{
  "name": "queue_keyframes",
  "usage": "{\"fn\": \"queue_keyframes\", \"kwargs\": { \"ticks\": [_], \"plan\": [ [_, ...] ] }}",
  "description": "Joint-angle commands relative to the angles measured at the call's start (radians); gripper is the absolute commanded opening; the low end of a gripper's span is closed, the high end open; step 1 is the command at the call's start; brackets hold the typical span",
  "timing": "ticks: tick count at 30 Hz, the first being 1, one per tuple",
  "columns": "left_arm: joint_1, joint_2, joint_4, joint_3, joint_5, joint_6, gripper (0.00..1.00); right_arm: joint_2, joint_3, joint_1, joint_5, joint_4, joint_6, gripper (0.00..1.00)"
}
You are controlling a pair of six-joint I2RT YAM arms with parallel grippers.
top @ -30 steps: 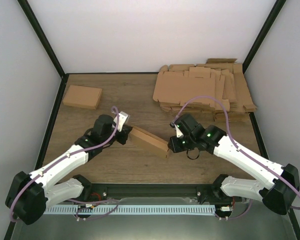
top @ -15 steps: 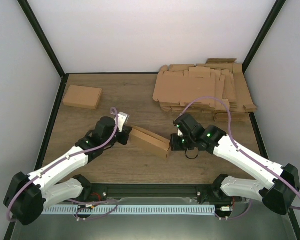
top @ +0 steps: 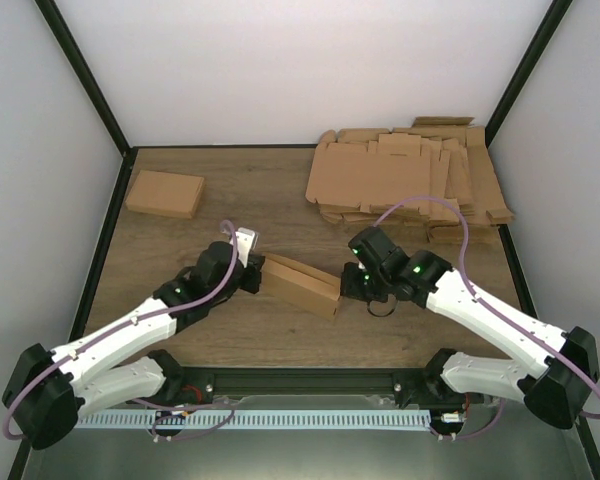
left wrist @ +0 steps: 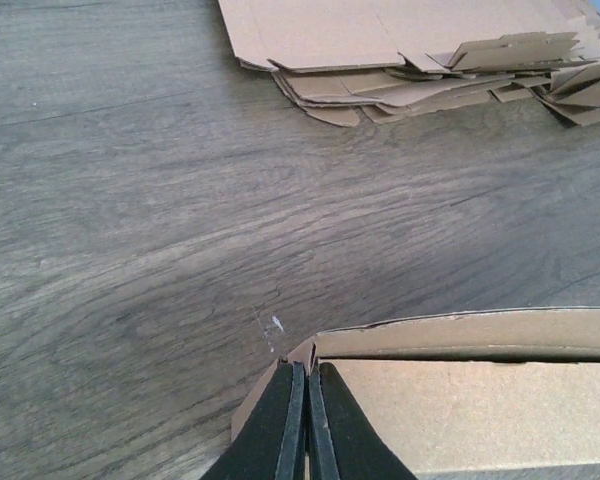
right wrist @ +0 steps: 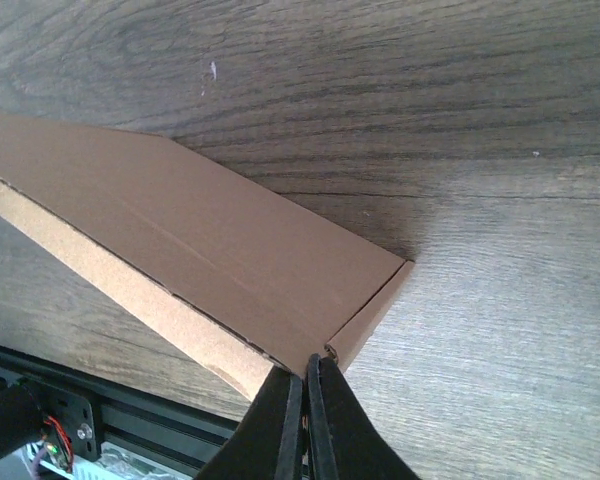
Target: Fold the paper box
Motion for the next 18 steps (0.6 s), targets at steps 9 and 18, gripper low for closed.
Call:
{"fn": "queue_keyframes", "kwargs": {
  "ticks": [9,18],
  "plan": [
    [-0.091,-0.031,0.033,-0.038,-0.068,-0.126,0.04,0.027,-0.016,0.012,0.077,-0.059,0.266,0.01],
    [-0.110,-0.041,0.071,-0.060,-0.106,-0.210,0.04,0.042,0.003,0.073,0.202,-0.021,0.275,0.01]
  ]
}}
